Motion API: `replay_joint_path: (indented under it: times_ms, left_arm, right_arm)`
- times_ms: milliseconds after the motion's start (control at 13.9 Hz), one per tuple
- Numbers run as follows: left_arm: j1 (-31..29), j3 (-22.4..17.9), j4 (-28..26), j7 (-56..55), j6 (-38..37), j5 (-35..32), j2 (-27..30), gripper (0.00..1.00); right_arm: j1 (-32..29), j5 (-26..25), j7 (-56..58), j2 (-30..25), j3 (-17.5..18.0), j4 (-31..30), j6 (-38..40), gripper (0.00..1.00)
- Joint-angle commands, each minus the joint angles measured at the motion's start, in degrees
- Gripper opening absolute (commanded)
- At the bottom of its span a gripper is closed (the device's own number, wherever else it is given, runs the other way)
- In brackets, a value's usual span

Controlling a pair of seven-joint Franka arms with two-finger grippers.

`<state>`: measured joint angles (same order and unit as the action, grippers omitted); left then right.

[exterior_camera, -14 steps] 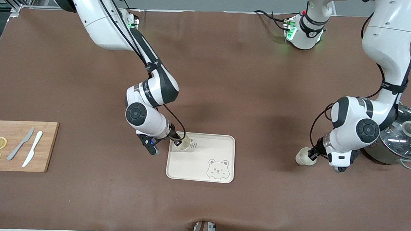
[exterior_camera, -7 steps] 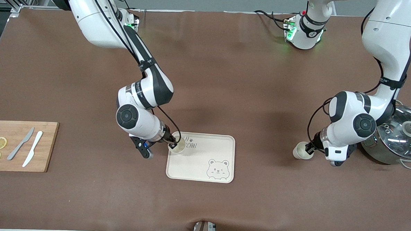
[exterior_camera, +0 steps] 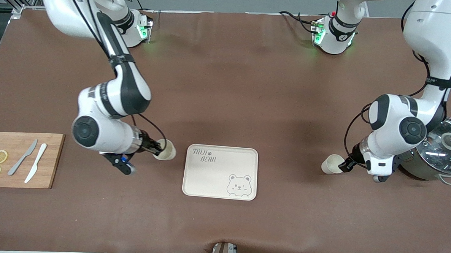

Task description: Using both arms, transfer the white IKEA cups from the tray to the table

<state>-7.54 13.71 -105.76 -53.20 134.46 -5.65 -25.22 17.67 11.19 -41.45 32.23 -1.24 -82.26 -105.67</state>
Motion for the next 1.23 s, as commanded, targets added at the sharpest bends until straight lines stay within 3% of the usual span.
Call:
replay_joint_path:
  times_ms: [0, 216, 361, 649, 1154]
  left_arm:
    - [-0.8, 0.8, 3.3, 0.3, -5.0, 0.1, 3.3, 1.0]
    - [-0.9, 0.4, 11.3, 8.3, -13.1, -0.2, 3.4, 1.0]
    - [-2.5, 0.1, 14.4, 14.9, -15.9, -0.2, 3.7, 1.0]
    - [-5.8, 0.0, 15.5, 27.3, -18.7, -0.2, 7.4, 1.0]
    - [-7.7, -0.3, 15.7, 36.4, -27.6, -0.2, 15.0, 1.0]
  right_arm:
    - [-3.7, -4.3, 11.9, -7.7, 0.8, -10.4, -0.6, 0.0]
    - [-10.4, -4.5, 22.6, -11.7, 0.8, -17.3, -0.5, 0.0]
    - [-14.9, -7.8, 30.8, -13.5, 0.8, -20.3, -0.7, 0.0]
    - [-23.3, -8.8, 47.0, -13.7, 0.8, -23.5, -2.4, 0.0]
    - [-29.5, -9.9, 57.5, -13.1, 0.8, -37.5, -24.3, 0.0]
